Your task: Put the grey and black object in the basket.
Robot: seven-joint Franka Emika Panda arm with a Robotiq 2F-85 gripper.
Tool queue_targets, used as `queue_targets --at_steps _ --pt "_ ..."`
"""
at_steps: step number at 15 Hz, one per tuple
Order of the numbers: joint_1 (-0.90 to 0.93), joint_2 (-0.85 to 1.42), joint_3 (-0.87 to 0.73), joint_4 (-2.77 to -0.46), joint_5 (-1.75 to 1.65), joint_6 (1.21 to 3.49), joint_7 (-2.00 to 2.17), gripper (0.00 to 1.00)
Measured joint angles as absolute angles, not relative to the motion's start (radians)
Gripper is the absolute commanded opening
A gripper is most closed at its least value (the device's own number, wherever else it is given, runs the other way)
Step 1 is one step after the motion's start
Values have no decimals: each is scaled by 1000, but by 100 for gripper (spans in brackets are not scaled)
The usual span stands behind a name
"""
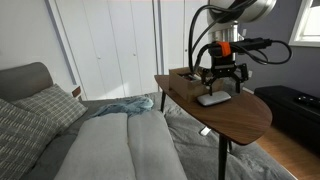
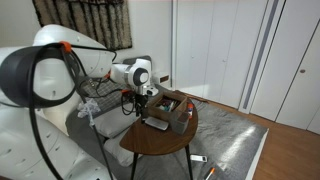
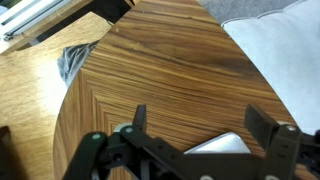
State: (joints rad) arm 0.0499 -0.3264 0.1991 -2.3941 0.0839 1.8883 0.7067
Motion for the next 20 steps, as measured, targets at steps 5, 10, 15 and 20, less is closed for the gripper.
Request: queue_targets --at_steps 5,10,15,20 --pt "44 -471 227 -2526 3 1909 881 100" --pt "33 -483 228 -2555 1 1926 951 100" --pt "8 -480 248 -2557 -2 2011 1193 100" --pt "-22 -478 267 -2577 -43 2050 1452 100"
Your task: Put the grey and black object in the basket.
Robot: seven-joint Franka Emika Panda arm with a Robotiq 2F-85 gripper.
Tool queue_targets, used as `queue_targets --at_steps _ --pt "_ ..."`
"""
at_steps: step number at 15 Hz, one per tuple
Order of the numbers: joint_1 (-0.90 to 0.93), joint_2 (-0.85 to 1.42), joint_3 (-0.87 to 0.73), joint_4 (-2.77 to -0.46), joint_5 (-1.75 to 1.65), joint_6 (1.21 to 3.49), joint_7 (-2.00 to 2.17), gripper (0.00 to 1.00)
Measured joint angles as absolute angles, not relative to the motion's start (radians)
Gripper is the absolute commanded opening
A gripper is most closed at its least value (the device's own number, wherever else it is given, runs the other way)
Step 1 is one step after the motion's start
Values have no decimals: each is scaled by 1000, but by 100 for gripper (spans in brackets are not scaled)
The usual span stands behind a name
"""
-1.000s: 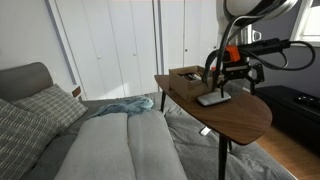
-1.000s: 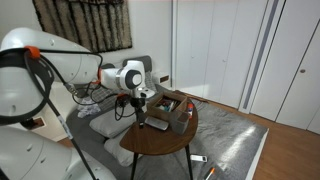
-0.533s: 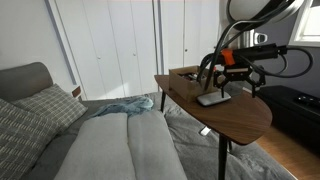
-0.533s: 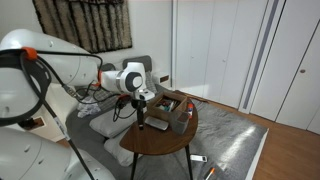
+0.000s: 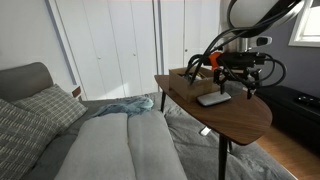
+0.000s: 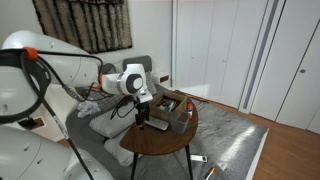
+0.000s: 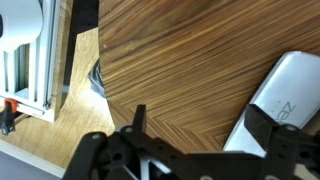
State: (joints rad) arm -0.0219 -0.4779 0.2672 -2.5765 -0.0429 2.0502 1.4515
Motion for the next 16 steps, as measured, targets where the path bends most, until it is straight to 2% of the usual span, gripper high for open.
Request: queue_targets --at_steps 6,11,16 --pt "-23 -477 261 -2603 -58 2059 1558 100" --pt "-27 -444 238 -2584 -58 2222 1577 100" --pt "-23 -329 247 -2498 -62 2274 1581 100"
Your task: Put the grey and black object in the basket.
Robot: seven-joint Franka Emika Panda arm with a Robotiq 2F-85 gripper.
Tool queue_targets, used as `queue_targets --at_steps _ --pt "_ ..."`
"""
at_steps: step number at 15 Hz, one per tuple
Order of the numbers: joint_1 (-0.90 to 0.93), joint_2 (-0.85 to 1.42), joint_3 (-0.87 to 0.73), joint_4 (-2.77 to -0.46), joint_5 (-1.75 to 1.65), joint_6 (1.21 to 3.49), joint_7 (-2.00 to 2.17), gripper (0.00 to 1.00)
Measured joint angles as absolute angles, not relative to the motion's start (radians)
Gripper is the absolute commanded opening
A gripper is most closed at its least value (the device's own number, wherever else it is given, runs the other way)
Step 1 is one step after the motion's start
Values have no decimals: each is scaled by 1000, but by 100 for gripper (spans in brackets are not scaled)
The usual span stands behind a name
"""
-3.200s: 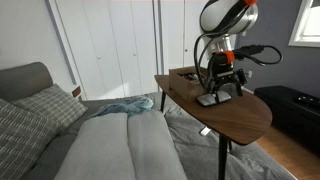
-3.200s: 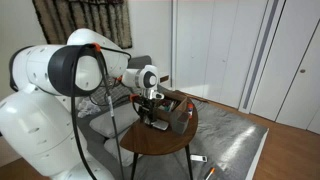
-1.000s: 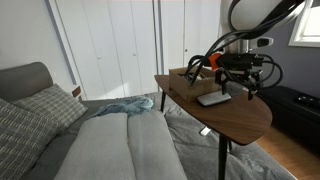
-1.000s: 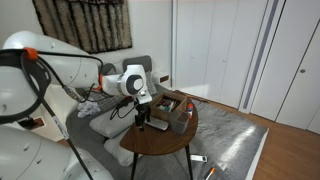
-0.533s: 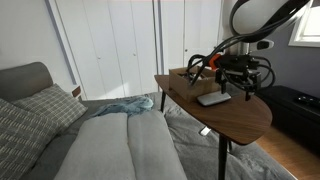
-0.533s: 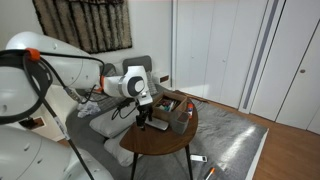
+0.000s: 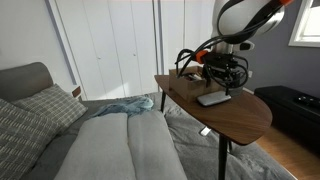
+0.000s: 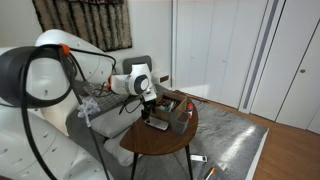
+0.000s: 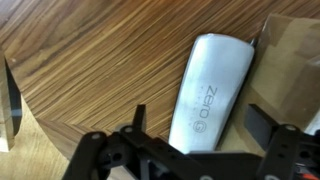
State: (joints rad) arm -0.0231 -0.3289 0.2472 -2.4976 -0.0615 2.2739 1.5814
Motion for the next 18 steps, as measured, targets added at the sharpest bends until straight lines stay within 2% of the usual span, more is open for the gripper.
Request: queue_targets --at_steps 9,14,18 --pt "-12 -165 234 -2345 -114 2284 1614 100" --pt "42 -170 236 -2373 -115 2247 1646 100" --pt "47 -169 237 -2425 -154 2336 1724 100"
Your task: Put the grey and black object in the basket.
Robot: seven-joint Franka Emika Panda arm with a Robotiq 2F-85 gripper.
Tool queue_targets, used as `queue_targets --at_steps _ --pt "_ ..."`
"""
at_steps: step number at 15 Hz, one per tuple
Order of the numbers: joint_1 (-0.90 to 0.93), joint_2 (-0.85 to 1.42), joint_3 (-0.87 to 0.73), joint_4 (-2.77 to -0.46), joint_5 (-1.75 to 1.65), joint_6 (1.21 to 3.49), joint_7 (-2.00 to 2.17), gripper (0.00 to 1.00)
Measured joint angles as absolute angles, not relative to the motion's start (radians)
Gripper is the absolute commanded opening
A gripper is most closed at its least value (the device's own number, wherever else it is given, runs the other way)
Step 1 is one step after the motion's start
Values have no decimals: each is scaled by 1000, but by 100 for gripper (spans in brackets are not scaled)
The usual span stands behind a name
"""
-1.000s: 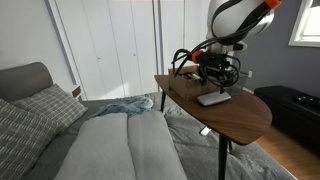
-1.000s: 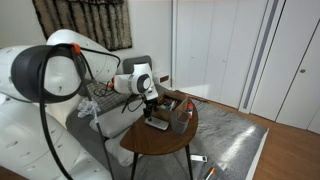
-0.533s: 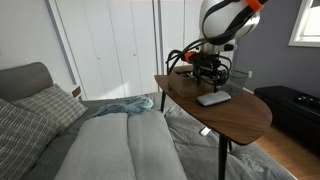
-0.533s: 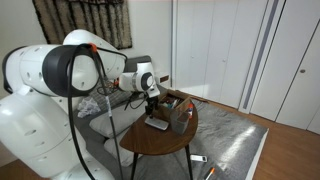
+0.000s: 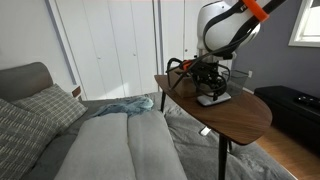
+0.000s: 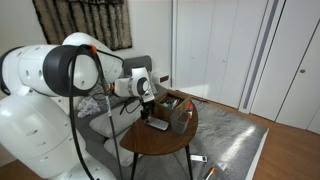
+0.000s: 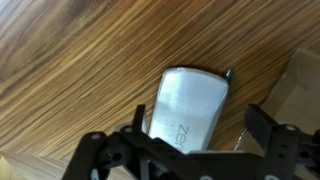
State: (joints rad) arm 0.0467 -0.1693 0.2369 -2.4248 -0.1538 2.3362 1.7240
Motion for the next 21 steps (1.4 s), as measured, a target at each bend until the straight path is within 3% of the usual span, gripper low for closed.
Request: queue_targets --at_steps 10,11,12,14,17,21 --pt "55 -181 241 -2515 -169 2437 1847 100" --pt "54 -180 240 -2518 -178 2439 1860 96" --pt "52 -177 240 -2520 -188 2441 1873 74" --pt "49 -172 238 -2520 -210 2443 1893 69" --pt "46 -172 237 -2515 -247 2444 1923 46" --pt "44 -191 236 -2513 -283 2421 1972 45"
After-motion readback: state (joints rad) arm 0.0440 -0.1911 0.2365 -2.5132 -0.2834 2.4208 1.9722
